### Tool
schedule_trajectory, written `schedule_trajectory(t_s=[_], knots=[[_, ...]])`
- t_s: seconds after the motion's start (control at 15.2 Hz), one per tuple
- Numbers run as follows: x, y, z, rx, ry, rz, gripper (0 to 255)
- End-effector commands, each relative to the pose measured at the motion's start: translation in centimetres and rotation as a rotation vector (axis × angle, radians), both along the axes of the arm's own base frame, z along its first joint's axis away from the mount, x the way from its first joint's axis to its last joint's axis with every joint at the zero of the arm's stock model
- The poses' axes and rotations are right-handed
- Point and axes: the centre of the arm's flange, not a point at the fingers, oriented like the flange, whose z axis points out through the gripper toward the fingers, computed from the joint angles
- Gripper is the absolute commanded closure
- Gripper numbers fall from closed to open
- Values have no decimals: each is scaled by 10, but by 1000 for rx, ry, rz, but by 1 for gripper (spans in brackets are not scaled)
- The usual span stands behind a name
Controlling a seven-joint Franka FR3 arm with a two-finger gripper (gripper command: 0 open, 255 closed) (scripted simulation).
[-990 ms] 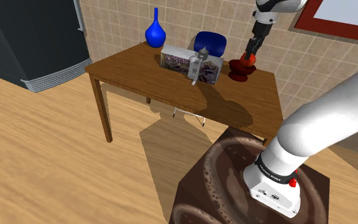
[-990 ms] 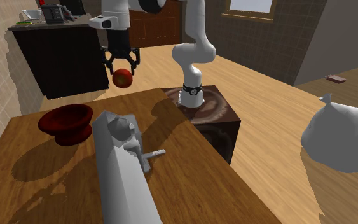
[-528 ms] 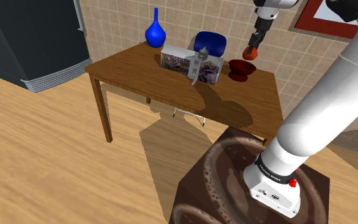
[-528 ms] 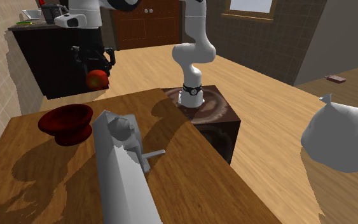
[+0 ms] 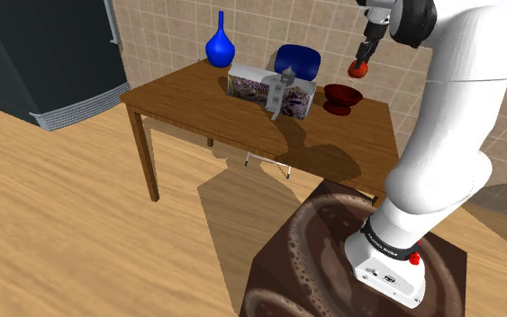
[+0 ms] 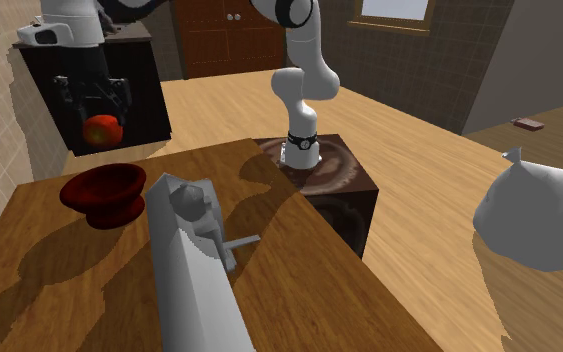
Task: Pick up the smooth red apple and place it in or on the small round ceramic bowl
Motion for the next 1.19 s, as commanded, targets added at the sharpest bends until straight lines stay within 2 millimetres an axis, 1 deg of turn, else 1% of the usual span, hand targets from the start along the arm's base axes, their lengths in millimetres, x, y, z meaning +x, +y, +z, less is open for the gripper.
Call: schedule_trajectory(t_s=[0.0, 1.06, 1.12], knots=[[11, -29, 2, 2, -1, 4, 255], [11, -29, -83, 2, -1, 4, 255], [11, -29, -84, 2, -1, 4, 255]])
